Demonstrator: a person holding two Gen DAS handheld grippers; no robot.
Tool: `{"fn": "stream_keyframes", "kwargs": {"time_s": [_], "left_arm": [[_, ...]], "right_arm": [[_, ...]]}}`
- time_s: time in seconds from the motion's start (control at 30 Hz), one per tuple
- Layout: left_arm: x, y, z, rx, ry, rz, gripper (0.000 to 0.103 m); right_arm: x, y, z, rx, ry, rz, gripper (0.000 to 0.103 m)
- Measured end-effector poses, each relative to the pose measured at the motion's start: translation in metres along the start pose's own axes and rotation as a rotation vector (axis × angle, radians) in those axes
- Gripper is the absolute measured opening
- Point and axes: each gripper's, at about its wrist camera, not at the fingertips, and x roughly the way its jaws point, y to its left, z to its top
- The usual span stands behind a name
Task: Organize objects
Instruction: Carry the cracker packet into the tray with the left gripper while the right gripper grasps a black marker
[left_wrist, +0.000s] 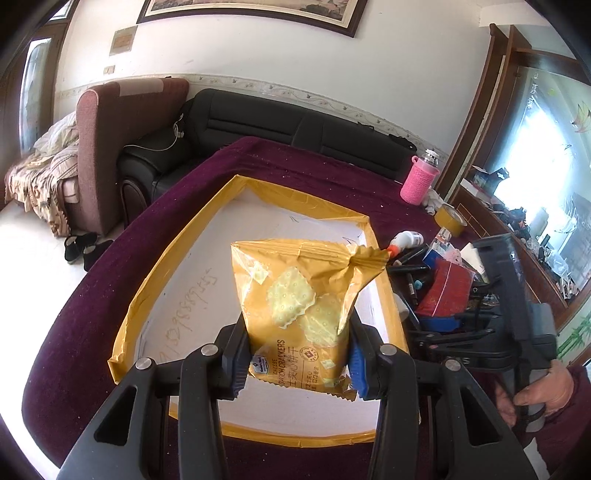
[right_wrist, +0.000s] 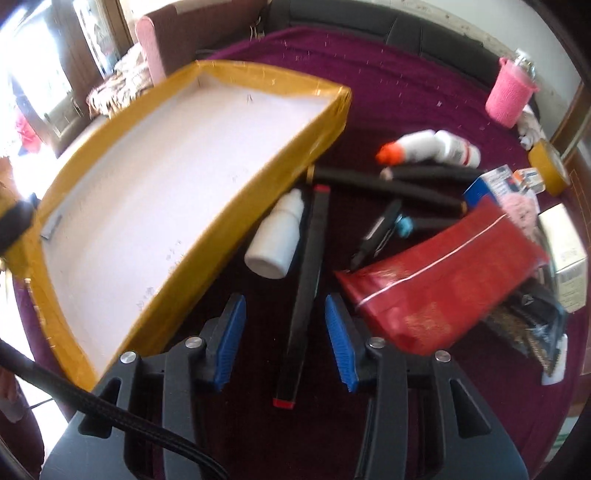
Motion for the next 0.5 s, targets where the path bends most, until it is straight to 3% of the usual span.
{"fn": "stream_keyframes", "kwargs": {"time_s": [0.07,0.17,0.2,0.5], "left_arm": [[-0.002,0.002,0.0,0.007,-0.001,0.002,0.039],[-0.006,0.002,0.001,0.012,-0.005,0.004,0.039],[-0.007,0.001,0.001,0.011,-0.007,0.005,0.039],[-0.006,-0.008,0.007,0.016,0.018,-0.002,0.039]], "right_arm": [[0.004,-0.006,0.005,0.018,-0.016,0.007,0.036],[0.0,-0.017,0.001,0.059,-0.026,0.012,0.016],[-0.002,-0.023,-0.002,0.078,-0.026,0.038,0.013],[-0.038,-0.056,-0.034,0.226,-0.094,0.295,0.013]]}}
